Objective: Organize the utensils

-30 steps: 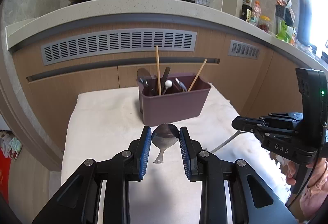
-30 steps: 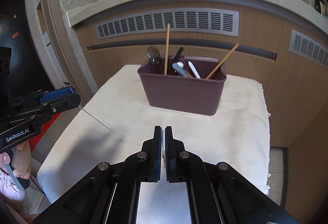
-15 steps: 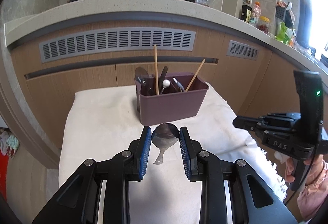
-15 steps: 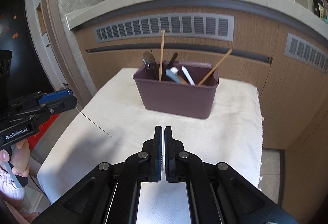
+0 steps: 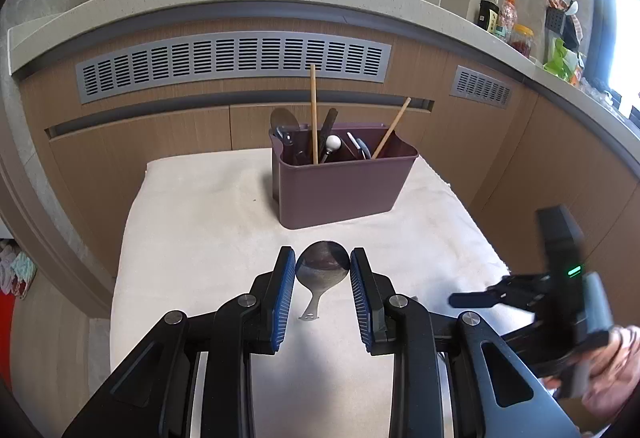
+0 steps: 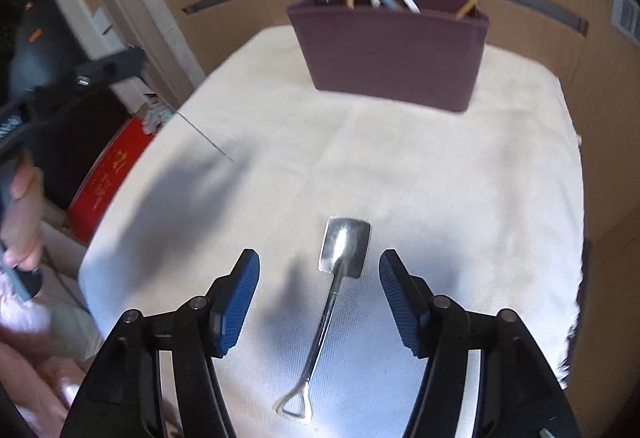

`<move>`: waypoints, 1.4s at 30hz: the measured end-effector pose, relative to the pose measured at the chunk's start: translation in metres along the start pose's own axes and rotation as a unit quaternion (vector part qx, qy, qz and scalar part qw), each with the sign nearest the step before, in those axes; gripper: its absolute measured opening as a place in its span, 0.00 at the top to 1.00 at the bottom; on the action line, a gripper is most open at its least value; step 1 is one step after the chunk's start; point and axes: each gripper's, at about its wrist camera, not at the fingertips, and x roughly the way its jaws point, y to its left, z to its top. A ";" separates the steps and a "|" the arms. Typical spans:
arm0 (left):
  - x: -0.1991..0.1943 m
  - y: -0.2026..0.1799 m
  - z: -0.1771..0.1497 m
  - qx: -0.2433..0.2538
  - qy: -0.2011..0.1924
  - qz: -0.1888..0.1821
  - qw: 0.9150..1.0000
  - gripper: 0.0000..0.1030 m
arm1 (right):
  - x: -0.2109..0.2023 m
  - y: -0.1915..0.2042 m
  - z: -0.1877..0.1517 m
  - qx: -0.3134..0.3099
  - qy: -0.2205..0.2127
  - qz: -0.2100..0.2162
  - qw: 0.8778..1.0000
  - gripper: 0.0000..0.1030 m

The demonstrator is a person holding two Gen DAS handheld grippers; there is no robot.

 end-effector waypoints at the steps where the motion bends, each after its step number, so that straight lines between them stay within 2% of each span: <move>1: 0.000 0.000 0.000 0.000 0.001 0.000 1.000 0.72 | 0.009 0.001 0.000 0.007 0.003 -0.017 1.000 0.42; 3: 0.002 0.000 -0.001 0.000 0.003 0.000 1.000 0.72 | 0.024 0.006 -0.001 0.009 0.007 -0.056 0.998 0.42; 4: 0.002 0.000 -0.002 0.000 0.005 0.000 1.000 0.72 | 0.029 0.008 -0.001 0.009 0.008 -0.065 0.998 0.47; 5: 0.002 0.000 -0.002 -0.001 0.006 0.000 1.000 0.72 | 0.033 0.011 -0.002 0.004 0.009 -0.074 0.997 0.53; 6: 0.002 0.001 -0.003 -0.002 0.008 0.001 1.000 0.72 | 0.034 0.016 -0.003 -0.013 0.000 -0.100 0.995 0.68; 7: 0.003 0.001 -0.003 -0.002 0.009 0.001 1.000 0.72 | 0.033 0.018 -0.003 -0.023 0.001 -0.100 0.995 0.71; 9: 0.003 0.001 -0.003 -0.002 0.011 0.001 1.000 0.72 | 0.026 0.017 -0.003 -0.018 0.000 -0.074 0.997 0.71; 18: 0.002 -0.007 -0.001 0.005 0.011 -0.002 1.000 0.72 | -0.036 -0.002 0.002 0.008 -0.077 -0.071 0.994 0.71; 28: -0.004 -0.016 0.008 0.011 0.005 0.000 1.000 0.72 | -0.073 -0.007 0.019 0.010 -0.135 -0.067 0.989 0.71; 31: -0.009 -0.014 0.025 0.002 -0.004 -0.014 1.000 0.72 | -0.094 -0.006 0.033 0.003 -0.166 -0.062 0.984 0.72; 32: -0.014 -0.014 0.038 0.001 -0.014 -0.022 1.000 0.72 | -0.107 -0.006 0.043 -0.004 -0.181 -0.062 0.981 0.75; 33: -0.018 -0.014 0.048 0.002 -0.024 -0.027 0.999 0.72 | -0.120 -0.004 0.054 -0.012 -0.197 -0.065 0.978 0.96; 38: -0.048 -0.021 0.116 0.018 -0.096 -0.055 0.994 0.72 | -0.192 0.001 0.105 -0.046 -0.291 -0.077 0.953 0.96; 40: -0.052 -0.022 0.132 0.022 -0.117 -0.049 0.992 0.72 | -0.203 -0.001 0.120 -0.053 -0.301 -0.077 0.949 0.96; 42: -0.050 -0.022 0.137 0.023 -0.123 -0.039 0.991 0.72 | -0.198 -0.005 0.126 -0.060 -0.292 -0.074 0.952 0.96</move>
